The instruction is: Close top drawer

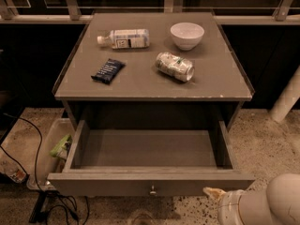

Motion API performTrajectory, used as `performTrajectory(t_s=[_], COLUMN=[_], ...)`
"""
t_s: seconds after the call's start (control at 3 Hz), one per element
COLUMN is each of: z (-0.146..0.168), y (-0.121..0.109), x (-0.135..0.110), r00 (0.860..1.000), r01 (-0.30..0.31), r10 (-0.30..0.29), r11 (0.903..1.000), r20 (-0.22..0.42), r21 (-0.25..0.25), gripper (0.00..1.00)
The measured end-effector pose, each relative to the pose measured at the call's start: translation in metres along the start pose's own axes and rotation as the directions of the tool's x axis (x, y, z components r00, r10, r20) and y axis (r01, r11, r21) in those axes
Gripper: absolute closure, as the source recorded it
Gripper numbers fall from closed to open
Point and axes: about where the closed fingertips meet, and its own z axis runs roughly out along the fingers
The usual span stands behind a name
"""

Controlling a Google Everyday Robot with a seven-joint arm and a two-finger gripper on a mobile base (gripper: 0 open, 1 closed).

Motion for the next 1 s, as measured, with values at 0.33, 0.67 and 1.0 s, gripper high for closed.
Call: performTrajectory(t_s=[0.33,0.67,1.0], z=[0.016,0.034,0.033], y=[-0.036,-0.082,-0.081], x=[-0.02,-0.044,-0.044], r00=[0.998,0.995,0.995], r01=[0.012,0.03,0.03], r10=[-0.013,-0.032,-0.032], r11=[0.9999,0.9993,0.9993], r20=[0.054,0.098,0.098], r21=[0.01,0.023,0.023], gripper=[0.42,0.64,0.88])
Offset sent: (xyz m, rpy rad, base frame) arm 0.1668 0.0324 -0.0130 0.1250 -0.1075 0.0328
